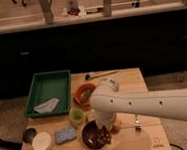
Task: Place grapes in purple bowl
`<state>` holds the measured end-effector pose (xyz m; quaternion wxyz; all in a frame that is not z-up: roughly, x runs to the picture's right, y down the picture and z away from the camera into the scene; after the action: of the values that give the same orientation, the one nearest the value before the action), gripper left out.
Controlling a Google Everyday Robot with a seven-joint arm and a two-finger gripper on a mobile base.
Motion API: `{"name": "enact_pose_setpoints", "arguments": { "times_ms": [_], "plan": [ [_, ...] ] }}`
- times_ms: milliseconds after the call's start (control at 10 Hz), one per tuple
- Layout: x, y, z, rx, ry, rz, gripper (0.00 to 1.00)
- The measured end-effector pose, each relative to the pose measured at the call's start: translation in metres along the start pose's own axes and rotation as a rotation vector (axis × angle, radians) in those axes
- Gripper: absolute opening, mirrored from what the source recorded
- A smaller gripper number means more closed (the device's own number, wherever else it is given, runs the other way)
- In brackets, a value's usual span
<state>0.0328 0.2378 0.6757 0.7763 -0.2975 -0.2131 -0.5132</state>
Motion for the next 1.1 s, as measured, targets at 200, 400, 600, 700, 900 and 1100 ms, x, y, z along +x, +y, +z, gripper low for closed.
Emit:
{"name": "enact_pose_setpoints", "arguments": {
  "times_ms": [200, 400, 600, 700, 900, 1100],
  "plan": [
    [-0.004, -0.01, -0.004, 0.004, 0.003, -0.042, 0.0],
    [-0.01, -0.022, -0.006, 0.005, 0.004, -0.092, 0.0],
    [-0.016, -0.031, -0.007, 0.005, 0.0, -0.132, 0.0],
    [-0.02, -0.038, -0.006, 0.0, -0.005, -0.165, 0.0],
    [-0.023, -0.042, -0.005, -0.004, -0.009, -0.188, 0.0],
    [-0.025, -0.045, -0.003, -0.008, -0.014, -0.206, 0.0]
  ]
}}
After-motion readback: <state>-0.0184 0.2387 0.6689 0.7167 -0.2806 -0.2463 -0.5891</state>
